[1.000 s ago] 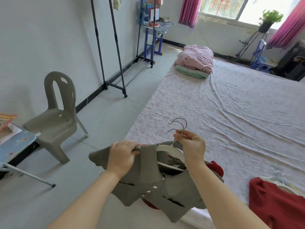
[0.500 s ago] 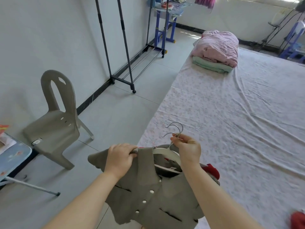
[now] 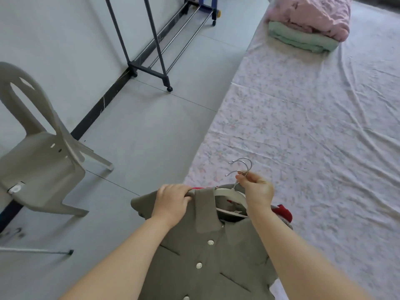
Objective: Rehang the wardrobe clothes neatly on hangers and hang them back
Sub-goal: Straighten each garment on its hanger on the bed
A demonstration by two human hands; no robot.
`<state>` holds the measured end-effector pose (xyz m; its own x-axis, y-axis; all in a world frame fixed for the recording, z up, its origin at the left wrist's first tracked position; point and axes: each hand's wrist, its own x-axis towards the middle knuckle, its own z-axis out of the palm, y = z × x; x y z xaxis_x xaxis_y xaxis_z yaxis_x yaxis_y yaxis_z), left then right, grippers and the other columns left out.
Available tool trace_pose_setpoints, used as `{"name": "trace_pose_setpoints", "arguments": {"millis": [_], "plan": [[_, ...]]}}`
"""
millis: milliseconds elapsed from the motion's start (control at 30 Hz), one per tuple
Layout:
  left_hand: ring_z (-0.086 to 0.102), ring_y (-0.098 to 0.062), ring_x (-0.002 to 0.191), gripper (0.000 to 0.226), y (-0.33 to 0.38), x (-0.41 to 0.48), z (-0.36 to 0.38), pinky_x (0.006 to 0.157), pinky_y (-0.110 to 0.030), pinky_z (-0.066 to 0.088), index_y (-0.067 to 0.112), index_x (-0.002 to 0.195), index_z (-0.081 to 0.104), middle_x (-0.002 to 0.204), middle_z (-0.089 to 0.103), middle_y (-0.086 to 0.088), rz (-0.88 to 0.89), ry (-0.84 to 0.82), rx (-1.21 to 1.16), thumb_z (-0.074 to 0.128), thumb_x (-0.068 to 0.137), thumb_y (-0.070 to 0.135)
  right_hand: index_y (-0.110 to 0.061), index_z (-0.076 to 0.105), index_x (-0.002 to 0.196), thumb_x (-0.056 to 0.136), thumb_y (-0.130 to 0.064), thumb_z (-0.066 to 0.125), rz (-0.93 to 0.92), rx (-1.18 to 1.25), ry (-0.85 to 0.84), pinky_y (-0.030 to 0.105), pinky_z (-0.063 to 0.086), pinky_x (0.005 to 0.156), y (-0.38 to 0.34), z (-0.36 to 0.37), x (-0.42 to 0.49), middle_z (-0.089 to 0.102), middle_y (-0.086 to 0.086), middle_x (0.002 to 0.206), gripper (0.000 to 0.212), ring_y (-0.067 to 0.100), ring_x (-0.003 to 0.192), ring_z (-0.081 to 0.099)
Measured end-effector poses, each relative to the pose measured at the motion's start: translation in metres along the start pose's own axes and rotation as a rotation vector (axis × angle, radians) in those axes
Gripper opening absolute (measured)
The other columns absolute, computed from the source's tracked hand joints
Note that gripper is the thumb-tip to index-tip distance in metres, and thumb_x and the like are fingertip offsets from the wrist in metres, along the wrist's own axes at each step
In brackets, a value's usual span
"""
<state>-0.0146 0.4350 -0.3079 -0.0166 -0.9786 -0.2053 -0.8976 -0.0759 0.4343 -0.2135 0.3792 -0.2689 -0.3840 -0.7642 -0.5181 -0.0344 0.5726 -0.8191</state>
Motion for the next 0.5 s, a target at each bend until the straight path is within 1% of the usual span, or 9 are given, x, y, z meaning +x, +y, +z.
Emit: {"name": "trace_pose_setpoints", "arguments": {"millis": [33, 67, 133, 167, 233, 267, 300, 400, 500], "plan": [[0.052, -0.015, 0.107, 0.026, -0.004, 0.007, 0.008, 0.093, -0.026, 0.026, 0.028, 0.115, 0.058, 0.11, 0.062, 0.01, 0.014, -0.031, 0.0, 0.05, 0.09, 0.027, -0.016, 0.074, 0.084, 0.078, -0.011, 0.072, 0.018, -0.017, 0.037, 0.028, 0.051, 0.074, 0.007, 0.004, 0.009, 0.07, -0.008, 0.074, 0.008, 0.013, 0.072, 0.065], [0.05, -0.015, 0.112, 0.029, -0.008, 0.013, 0.016, 0.098, -0.028, 0.025, 0.026, 0.119, 0.055, 0.115, 0.059, 0.009, 0.026, -0.064, 0.007, 0.05, 0.091, 0.028, -0.013, 0.073, 0.09, 0.08, -0.013, 0.071, 0.027, -0.045, 0.07, 0.029, 0.051, 0.078, 0.015, 0.007, 0.017, 0.07, -0.007, 0.079, 0.011, 0.013, 0.077, 0.065], [0.042, -0.014, 0.122, 0.038, -0.017, 0.022, 0.031, 0.107, -0.031, 0.02, 0.025, 0.129, 0.047, 0.127, 0.051, 0.009, 0.051, -0.145, 0.064, 0.049, 0.091, 0.03, -0.013, 0.067, 0.109, 0.084, -0.018, 0.068, 0.033, -0.143, 0.09, 0.03, 0.048, 0.089, 0.029, 0.011, 0.03, 0.07, -0.002, 0.1, 0.026, 0.014, 0.092, 0.063], [0.038, -0.014, 0.127, 0.043, -0.022, 0.025, 0.038, 0.11, -0.033, 0.019, 0.025, 0.133, 0.042, 0.133, 0.046, 0.008, 0.055, -0.189, 0.092, 0.048, 0.091, 0.031, -0.013, 0.061, 0.12, 0.085, -0.02, 0.066, 0.041, -0.199, 0.08, 0.03, 0.046, 0.092, 0.034, 0.011, 0.035, 0.067, 0.0, 0.111, 0.036, 0.014, 0.098, 0.061], [0.028, -0.013, 0.134, 0.049, -0.029, 0.028, 0.047, 0.113, -0.035, 0.012, 0.025, 0.139, 0.034, 0.144, 0.036, 0.005, 0.027, -0.264, 0.113, 0.048, 0.092, 0.032, -0.013, 0.05, 0.132, 0.086, -0.021, 0.065, 0.065, -0.302, 0.051, 0.034, 0.044, 0.098, 0.042, 0.011, 0.042, 0.06, 0.003, 0.123, 0.049, 0.017, 0.107, 0.058], [0.026, -0.013, 0.135, 0.051, -0.032, 0.027, 0.05, 0.112, -0.034, 0.011, 0.024, 0.14, 0.033, 0.145, 0.033, 0.004, 0.011, -0.285, 0.118, 0.048, 0.092, 0.032, -0.013, 0.048, 0.133, 0.086, -0.021, 0.065, 0.068, -0.353, 0.041, 0.037, 0.044, 0.099, 0.046, 0.011, 0.043, 0.059, 0.005, 0.125, 0.051, 0.02, 0.11, 0.057], [0.028, -0.013, 0.133, 0.051, -0.034, 0.027, 0.051, 0.111, -0.033, 0.012, 0.024, 0.14, 0.033, 0.144, 0.034, 0.003, 0.005, -0.288, 0.124, 0.048, 0.092, 0.032, -0.013, 0.049, 0.132, 0.085, -0.021, 0.065, 0.062, -0.403, 0.033, 0.038, 0.043, 0.099, 0.049, 0.01, 0.041, 0.06, 0.006, 0.124, 0.05, 0.021, 0.11, 0.057], [0.035, -0.016, 0.127, 0.049, -0.035, 0.021, 0.046, 0.108, -0.033, 0.019, 0.023, 0.137, 0.036, 0.137, 0.04, 0.003, 0.032, -0.26, 0.135, 0.049, 0.091, 0.032, -0.011, 0.057, 0.123, 0.083, -0.019, 0.065, 0.035, -0.505, 0.01, 0.03, 0.041, 0.092, 0.06, 0.007, 0.023, 0.064, 0.007, 0.116, 0.041, 0.02, 0.108, 0.058], [0.037, -0.017, 0.126, 0.048, -0.028, 0.015, 0.032, 0.105, -0.031, 0.022, 0.022, 0.137, 0.037, 0.136, 0.041, 0.002, 0.07, -0.262, 0.13, 0.049, 0.091, 0.032, -0.009, 0.059, 0.12, 0.084, -0.017, 0.064, 0.051, -0.573, -0.023, 0.028, 0.039, 0.09, 0.067, -0.002, -0.006, 0.064, 0.008, 0.115, 0.038, 0.02, 0.109, 0.057]]}}
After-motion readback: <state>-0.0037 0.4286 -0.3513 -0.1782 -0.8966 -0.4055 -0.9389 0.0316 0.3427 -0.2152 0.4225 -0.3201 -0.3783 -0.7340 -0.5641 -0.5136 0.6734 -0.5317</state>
